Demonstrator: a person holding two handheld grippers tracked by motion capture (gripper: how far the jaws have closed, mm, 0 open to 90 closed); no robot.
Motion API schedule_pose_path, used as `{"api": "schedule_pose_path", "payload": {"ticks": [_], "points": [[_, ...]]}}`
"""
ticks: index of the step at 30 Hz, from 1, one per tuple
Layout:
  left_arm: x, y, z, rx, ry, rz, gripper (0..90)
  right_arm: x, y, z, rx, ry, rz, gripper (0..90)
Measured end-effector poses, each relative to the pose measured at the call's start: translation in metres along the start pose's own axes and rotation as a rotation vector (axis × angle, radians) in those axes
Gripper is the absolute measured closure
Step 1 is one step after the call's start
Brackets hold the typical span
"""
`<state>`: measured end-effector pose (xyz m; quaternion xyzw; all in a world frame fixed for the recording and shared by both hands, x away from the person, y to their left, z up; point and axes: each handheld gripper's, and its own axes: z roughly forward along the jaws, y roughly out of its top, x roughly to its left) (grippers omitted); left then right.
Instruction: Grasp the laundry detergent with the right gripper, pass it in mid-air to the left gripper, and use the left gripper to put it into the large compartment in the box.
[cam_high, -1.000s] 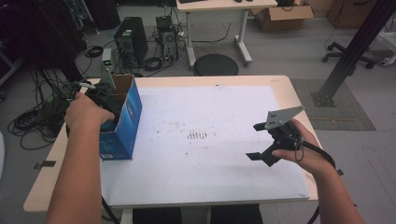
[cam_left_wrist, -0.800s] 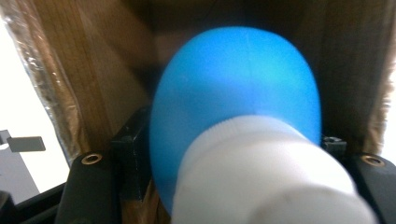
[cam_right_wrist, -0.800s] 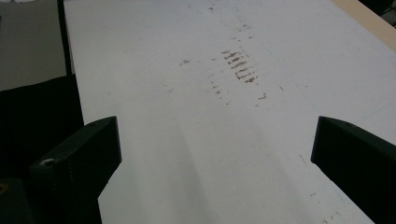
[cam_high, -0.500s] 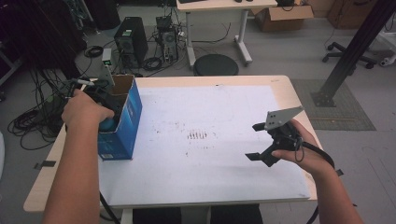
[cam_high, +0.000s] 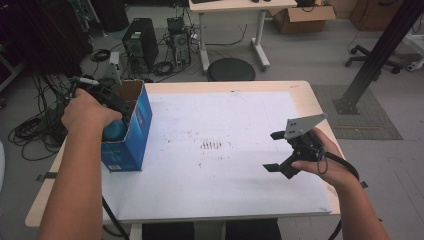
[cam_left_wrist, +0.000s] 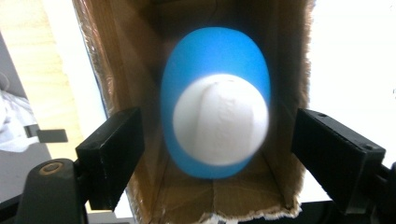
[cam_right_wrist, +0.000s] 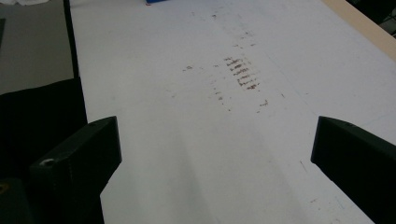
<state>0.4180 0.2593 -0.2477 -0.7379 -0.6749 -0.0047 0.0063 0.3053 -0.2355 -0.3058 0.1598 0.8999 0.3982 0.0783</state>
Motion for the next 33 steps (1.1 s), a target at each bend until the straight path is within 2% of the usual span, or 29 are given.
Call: {"api": "schedule_pose_path", "payload": {"ticks": [5,9,12,16,21,29,33], "points": [[-0.005,-0.002,-0.010,-0.017,-0.015,0.014,15.1,0.001,0.000,-0.002,-0.003,-0.002,-0.002,1.7],[-0.009,-0.004,-0.019,-0.027,0.001,0.026,12.0,0.002,-0.001,-0.005,-0.005,-0.007,-0.002,1.7],[-0.012,-0.005,-0.027,-0.022,0.007,0.037,5.6,0.002,-0.001,-0.008,-0.006,-0.011,-0.004,1.7],[-0.018,-0.007,-0.038,-0.042,0.021,0.049,2.8,0.002,0.000,-0.012,-0.011,-0.017,-0.006,1.6],[-0.030,-0.010,-0.055,-0.070,0.041,0.084,0.2,0.002,0.001,-0.017,-0.011,-0.025,-0.008,1.7],[-0.061,-0.014,-0.082,-0.107,0.059,0.204,0.2,0.000,0.009,-0.027,-0.010,-0.038,-0.018,1.7],[-0.085,-0.018,-0.095,-0.111,0.057,0.320,0.2,-0.001,0.016,-0.032,0.001,-0.046,-0.028,1.7]]}}
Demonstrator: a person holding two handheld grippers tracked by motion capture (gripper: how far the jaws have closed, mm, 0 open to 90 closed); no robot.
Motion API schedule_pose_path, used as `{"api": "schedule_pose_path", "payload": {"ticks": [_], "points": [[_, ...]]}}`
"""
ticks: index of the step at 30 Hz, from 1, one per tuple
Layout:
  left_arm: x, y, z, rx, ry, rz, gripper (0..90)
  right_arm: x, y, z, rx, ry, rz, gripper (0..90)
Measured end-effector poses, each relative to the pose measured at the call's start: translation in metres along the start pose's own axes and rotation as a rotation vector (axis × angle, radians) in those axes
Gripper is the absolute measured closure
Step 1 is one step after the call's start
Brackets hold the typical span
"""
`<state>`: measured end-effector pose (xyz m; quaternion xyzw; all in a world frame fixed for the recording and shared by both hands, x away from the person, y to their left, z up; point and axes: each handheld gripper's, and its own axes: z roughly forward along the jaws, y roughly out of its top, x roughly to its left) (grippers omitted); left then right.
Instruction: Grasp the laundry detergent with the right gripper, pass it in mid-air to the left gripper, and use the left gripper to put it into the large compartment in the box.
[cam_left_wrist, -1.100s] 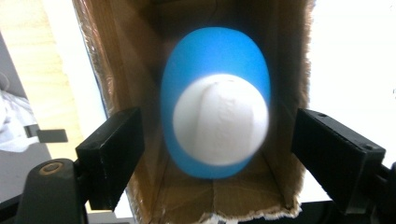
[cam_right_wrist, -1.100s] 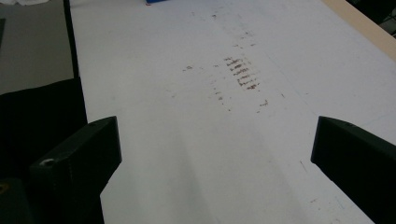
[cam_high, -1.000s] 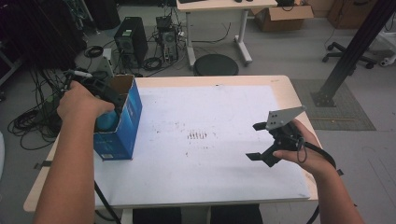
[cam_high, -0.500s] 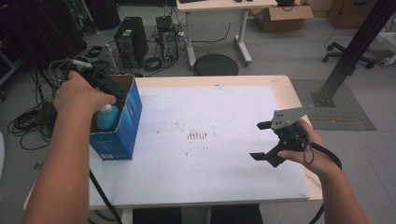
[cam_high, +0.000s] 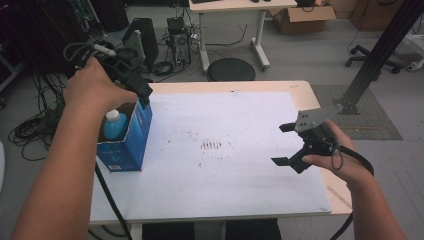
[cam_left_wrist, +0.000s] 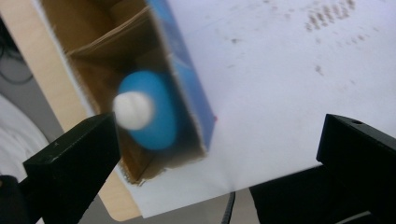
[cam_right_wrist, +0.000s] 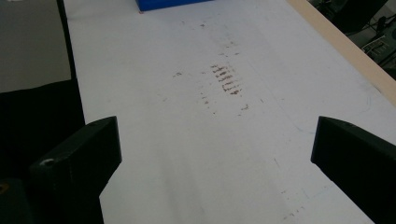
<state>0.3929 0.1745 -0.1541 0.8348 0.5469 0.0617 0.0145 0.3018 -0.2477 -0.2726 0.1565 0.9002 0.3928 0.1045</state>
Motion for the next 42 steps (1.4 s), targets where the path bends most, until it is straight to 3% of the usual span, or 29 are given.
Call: {"api": "schedule_pose_path", "payload": {"ticks": [6,8,9,16,20,31,36,42], "points": [[-0.037,0.004,-0.012,-0.001,-0.042,0.234,0.2,-0.004,0.014,-0.008,0.029,-0.011,-0.023,1.7],[-0.048,0.004,-0.012,-0.008,-0.051,0.293,0.2,-0.005,0.020,-0.011,0.040,-0.012,-0.033,1.7],[-0.054,0.004,-0.012,-0.007,-0.055,0.347,0.2,-0.005,0.022,-0.011,0.046,-0.011,-0.038,1.7],[-0.087,-0.001,-0.003,0.024,-0.074,0.613,0.2,-0.008,0.045,-0.014,0.146,-0.002,-0.086,1.9],[-0.103,-0.008,0.005,0.038,-0.101,0.725,0.2,-0.008,0.054,-0.010,0.219,0.017,-0.108,2.1],[-0.128,-0.017,0.028,0.080,-0.157,0.956,0.2,-0.001,0.069,0.008,0.412,0.073,-0.166,2.9],[-0.133,-0.017,0.035,0.102,-0.132,0.991,0.2,-0.003,0.072,0.015,0.465,0.088,-0.182,3.1],[-0.131,-0.017,0.036,0.103,-0.141,0.994,0.2,-0.008,0.070,0.021,0.488,0.102,-0.183,3.2]]}}
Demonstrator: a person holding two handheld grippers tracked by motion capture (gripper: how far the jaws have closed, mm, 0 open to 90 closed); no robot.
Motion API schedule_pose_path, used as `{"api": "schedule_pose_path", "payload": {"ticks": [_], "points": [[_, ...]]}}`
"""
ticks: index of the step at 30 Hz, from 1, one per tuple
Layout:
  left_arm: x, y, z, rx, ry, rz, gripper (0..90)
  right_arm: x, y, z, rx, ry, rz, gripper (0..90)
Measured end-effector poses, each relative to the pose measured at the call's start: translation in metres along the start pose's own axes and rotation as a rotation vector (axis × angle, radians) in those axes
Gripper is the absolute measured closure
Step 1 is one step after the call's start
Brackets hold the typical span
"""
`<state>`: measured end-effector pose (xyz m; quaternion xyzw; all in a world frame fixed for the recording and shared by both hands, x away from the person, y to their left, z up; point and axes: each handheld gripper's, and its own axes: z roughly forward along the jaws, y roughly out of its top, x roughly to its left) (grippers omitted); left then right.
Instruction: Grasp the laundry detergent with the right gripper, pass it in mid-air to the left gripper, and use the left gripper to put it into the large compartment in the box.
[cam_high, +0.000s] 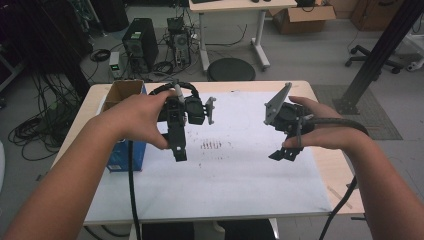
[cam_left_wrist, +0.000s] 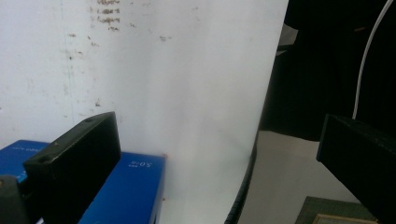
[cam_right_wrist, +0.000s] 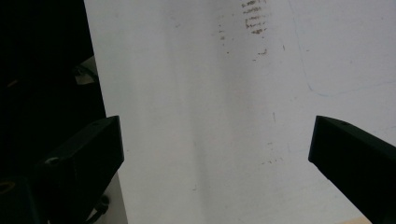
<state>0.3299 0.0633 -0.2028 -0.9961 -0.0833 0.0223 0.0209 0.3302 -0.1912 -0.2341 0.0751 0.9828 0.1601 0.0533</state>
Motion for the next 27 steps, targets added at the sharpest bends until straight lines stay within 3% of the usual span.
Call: {"api": "schedule_pose_path", "payload": {"ticks": [10,27], "points": [[0.0043,-0.0030,-0.0006,-0.007,0.007,-0.017,0.2,-0.0035,-0.0025,0.0050,0.023,0.000,0.010,3.4],[0.0051,-0.0024,0.0006,-0.008,0.010,-0.022,0.2,-0.0034,-0.0040,0.0064,0.011,0.004,0.016,3.4]]}}
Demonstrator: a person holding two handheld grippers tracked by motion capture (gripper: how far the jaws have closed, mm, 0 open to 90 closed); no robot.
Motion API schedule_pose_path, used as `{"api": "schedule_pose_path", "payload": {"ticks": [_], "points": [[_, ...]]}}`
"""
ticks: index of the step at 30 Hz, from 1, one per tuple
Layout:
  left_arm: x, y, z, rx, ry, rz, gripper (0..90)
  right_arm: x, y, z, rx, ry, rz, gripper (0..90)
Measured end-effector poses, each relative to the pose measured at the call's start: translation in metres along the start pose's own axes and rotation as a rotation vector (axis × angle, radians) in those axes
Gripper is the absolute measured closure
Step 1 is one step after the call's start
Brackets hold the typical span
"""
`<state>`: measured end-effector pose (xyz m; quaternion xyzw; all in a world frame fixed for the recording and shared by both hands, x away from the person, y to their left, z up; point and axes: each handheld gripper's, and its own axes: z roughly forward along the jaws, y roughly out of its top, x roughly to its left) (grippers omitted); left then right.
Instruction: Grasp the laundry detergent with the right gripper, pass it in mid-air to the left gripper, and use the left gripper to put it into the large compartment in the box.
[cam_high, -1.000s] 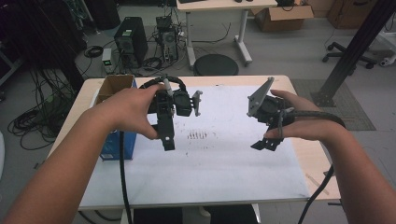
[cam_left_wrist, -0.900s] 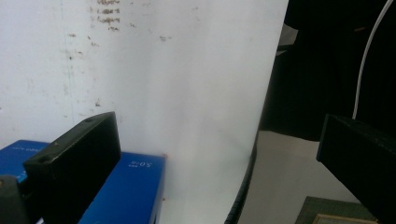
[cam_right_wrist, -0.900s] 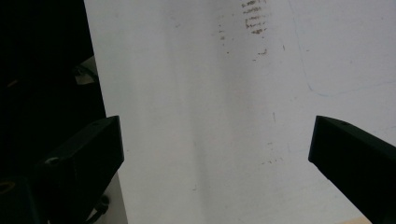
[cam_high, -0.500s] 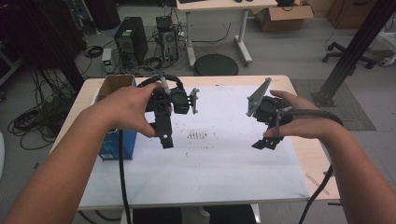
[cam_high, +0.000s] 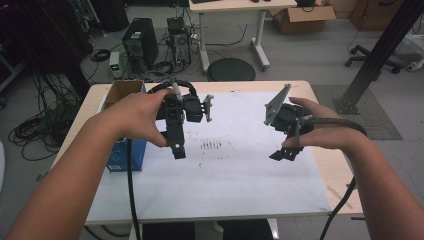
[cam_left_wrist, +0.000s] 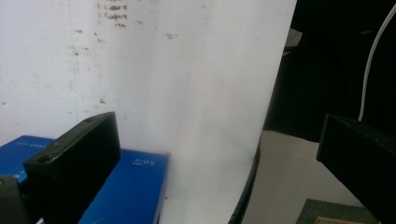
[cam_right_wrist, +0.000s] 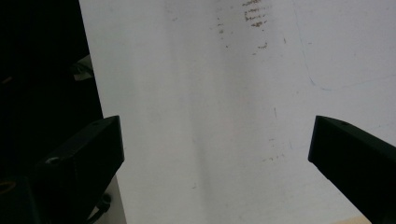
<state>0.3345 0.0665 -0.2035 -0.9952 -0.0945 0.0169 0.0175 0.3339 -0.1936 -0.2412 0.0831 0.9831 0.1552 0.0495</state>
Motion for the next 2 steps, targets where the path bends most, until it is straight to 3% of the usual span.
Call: {"api": "schedule_pose_path", "payload": {"ticks": [2], "points": [[-0.0004,0.0002,0.0007,0.001,-0.002,0.000,0.2,0.0004,0.0001,0.0007,-0.002,0.001,-0.001,3.4]]}}
